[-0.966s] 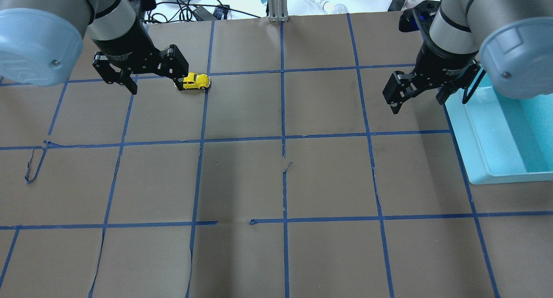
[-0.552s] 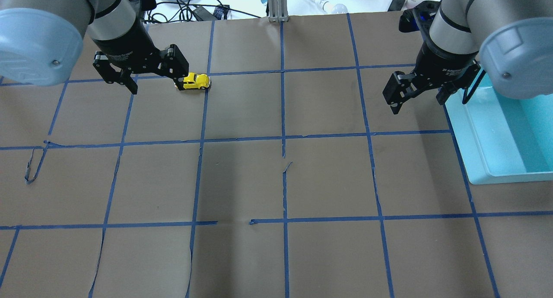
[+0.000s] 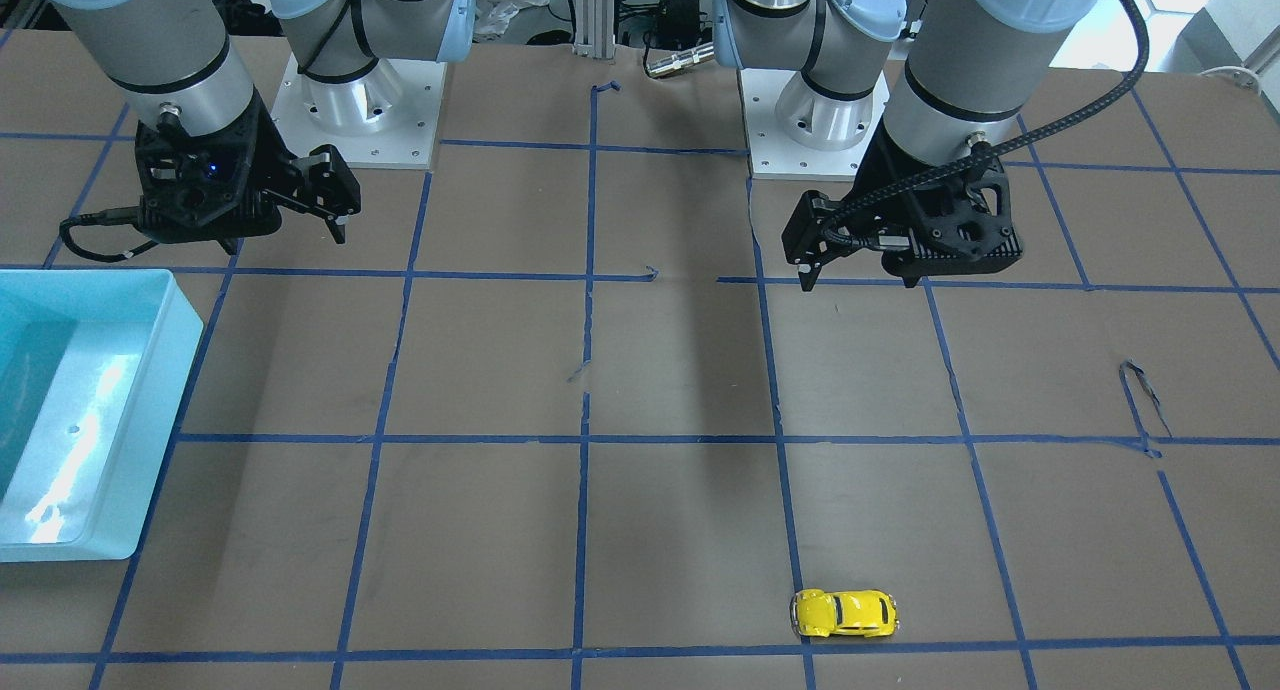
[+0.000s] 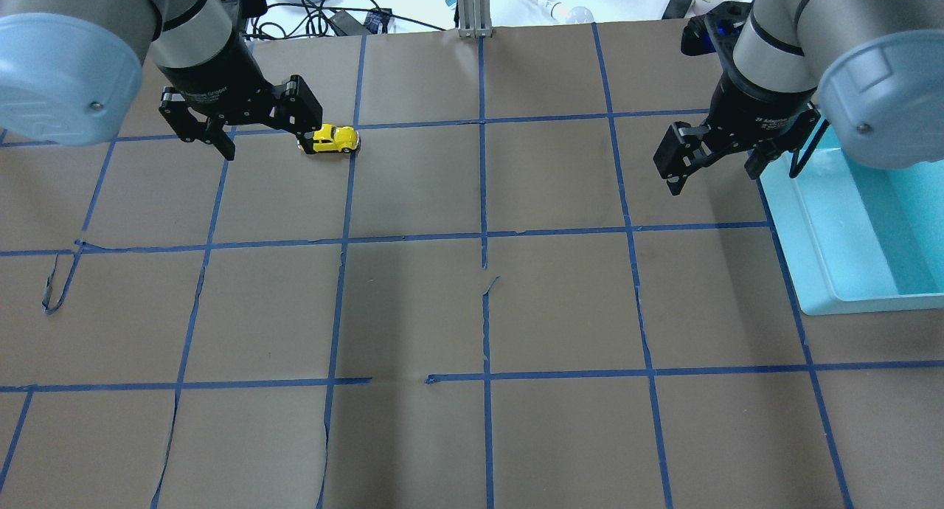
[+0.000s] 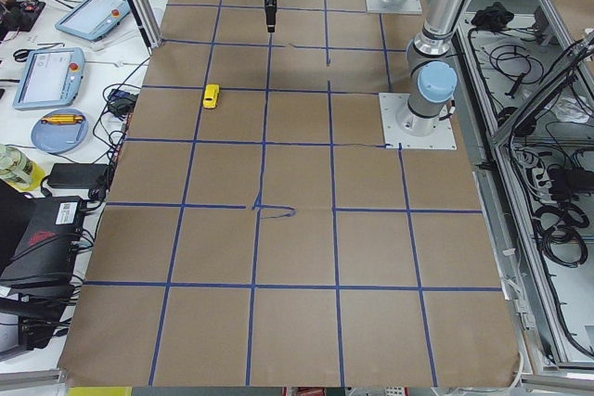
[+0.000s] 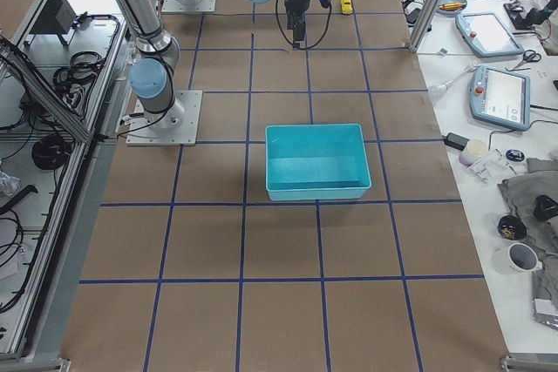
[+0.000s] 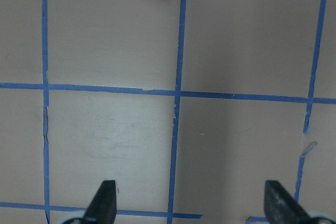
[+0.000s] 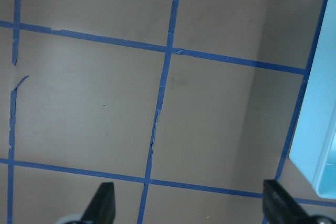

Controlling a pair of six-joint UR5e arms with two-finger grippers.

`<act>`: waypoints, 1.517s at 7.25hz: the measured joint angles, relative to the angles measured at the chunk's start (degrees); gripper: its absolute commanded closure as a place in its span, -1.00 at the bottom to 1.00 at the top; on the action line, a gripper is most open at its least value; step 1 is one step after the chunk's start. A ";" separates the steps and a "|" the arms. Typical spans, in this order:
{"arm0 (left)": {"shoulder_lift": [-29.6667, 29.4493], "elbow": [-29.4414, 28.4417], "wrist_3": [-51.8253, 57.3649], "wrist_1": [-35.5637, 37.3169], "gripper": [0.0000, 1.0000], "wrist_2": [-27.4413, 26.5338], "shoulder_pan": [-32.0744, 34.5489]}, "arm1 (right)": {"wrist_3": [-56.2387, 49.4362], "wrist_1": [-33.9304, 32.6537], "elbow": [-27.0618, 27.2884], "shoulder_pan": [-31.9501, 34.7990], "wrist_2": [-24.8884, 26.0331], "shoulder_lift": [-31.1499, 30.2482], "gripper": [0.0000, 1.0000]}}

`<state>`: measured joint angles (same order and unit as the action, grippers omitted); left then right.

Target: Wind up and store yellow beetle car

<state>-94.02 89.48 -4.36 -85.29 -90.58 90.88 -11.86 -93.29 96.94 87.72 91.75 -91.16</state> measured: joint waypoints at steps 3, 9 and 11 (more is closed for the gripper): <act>0.01 0.02 0.05 0.12 -1.00 -0.02 -0.02 | 0.00 -0.03 0.00 0.00 0.01 0.00 -1.00; -0.48 0.30 5.75 0.36 -1.00 -0.05 -0.14 | -0.24 -1.13 -0.43 -0.01 -0.20 0.09 -1.00; -3.85 0.76 20.82 6.62 -1.00 0.20 -0.51 | -0.36 -1.19 -0.51 0.00 -0.24 0.10 -1.00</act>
<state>-97.87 90.24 16.47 -78.67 -90.38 90.37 -12.22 -94.47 96.44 87.71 91.50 -91.06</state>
